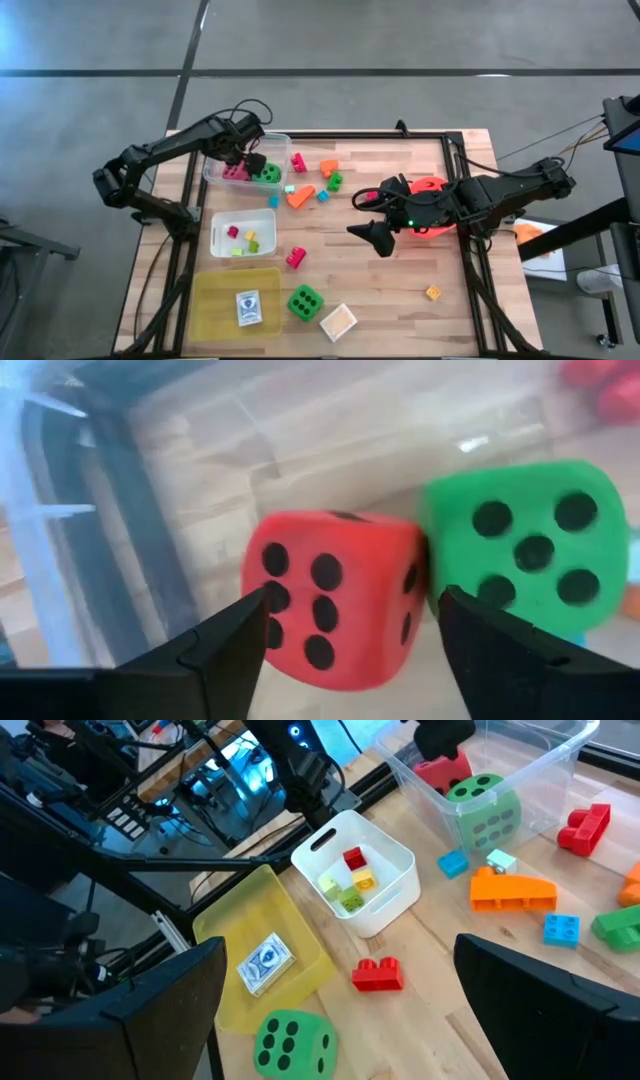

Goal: Pick & Place Toys
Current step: Put the red dice into the transparent bin

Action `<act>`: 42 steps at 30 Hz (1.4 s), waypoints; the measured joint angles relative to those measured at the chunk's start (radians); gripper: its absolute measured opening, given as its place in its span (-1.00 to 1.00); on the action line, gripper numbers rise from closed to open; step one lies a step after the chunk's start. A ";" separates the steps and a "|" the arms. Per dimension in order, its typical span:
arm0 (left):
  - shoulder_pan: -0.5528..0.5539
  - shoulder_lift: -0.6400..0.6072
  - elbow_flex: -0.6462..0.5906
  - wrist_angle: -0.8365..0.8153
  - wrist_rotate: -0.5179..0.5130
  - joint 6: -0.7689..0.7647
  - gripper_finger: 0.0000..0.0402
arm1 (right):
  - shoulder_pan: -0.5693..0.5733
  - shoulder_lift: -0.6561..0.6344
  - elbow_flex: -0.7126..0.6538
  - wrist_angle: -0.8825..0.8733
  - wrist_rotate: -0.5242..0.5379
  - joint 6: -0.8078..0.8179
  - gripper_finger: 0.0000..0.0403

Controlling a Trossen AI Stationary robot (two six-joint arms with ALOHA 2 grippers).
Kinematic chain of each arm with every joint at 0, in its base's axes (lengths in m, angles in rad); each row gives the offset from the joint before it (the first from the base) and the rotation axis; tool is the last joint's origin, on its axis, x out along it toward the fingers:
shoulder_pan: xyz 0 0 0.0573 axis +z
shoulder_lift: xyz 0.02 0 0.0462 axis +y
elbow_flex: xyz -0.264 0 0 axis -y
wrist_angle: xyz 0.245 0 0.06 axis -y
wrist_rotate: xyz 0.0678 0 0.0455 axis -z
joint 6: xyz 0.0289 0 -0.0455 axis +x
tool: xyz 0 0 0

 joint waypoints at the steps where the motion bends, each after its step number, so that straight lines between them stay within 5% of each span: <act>1: 0.000 0.000 0.000 -0.002 0.018 0.013 0.28 | 0.000 0.000 0.000 0.000 0.000 0.000 0.90; 12: 0.007 0.000 -0.006 0.002 0.084 0.028 -0.93 | 0.000 0.000 0.000 0.000 0.000 0.001 0.90; 42: 0.027 0.008 -0.113 0.055 0.066 0.002 -1.00 | 0.000 0.000 0.000 0.000 0.001 0.002 0.90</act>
